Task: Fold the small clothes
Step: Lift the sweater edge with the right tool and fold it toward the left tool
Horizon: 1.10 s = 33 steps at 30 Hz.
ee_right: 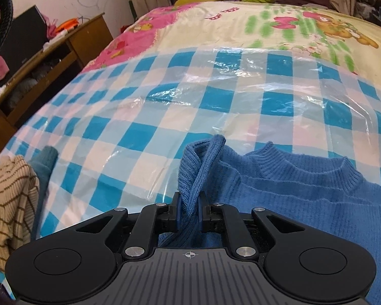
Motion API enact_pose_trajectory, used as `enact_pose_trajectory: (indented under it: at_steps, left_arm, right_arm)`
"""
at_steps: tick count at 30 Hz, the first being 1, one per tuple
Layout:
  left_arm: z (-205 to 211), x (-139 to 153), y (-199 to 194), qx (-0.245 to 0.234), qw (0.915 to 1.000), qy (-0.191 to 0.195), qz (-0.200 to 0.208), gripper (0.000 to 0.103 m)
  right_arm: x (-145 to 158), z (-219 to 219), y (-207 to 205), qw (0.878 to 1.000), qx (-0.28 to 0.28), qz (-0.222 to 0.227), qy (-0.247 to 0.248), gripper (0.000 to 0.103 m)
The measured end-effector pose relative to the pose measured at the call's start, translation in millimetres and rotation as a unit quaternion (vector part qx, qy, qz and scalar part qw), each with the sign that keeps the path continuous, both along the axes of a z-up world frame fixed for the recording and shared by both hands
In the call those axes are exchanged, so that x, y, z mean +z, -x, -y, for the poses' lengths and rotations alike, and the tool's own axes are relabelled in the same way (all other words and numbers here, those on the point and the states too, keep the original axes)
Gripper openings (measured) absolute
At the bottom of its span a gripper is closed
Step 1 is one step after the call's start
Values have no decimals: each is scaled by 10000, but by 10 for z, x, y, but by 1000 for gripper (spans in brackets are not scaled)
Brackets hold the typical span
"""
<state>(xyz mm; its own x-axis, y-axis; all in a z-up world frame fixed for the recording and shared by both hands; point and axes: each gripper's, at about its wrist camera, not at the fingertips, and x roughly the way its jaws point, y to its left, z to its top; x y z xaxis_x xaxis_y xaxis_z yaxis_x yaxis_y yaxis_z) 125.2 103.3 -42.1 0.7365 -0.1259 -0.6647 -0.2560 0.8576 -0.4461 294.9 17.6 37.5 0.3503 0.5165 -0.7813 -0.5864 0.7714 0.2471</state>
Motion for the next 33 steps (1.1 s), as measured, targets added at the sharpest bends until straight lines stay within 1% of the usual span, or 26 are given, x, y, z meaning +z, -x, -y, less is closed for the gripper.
enact_pose_trajectory:
  at_steps: [2,3,6,9,15,18,23,28,33]
  left_arm:
    - [94,106,-32,-180,9998,-44,122,32]
    - [141,156,-46,-273,9994,-81,175,31]
    - [361,362,-109,-621,9970,-255,378,30]
    - [599,523,-210,-975,9932,-344,544,30]
    - [1106,692,-417,-1603,9835,-478,694,30]
    - [1405,699,-545,-1883,9782,-570,661,30]
    - [1879,611,-712,-2333,9686,-693,516,30]
    - [2183,478,-852,-2590,9620,-805,310,30]
    - [2391,389,-876,-2821,9534,-1050,213,30]
  right_arm:
    - [41,108,-18,9999,-49,6,-94,11]
    - [66,175,-35,9998,-86,-5,-158,11]
    - [157,408,-86,9991,-220,-6,-352,11]
    - [262,700,-144,9979,-389,51,-523,11]
    - [371,1401,-287,9930,-833,85,-836,11]
    - [341,1748,-336,9902,-1053,90,-912,11]
    - [140,2254,-441,9842,-1465,-81,-994,11]
    - [-90,2528,-506,9807,-1661,-241,-999,11]
    - [-289,2733,-481,9760,-1850,-394,-1077,11]
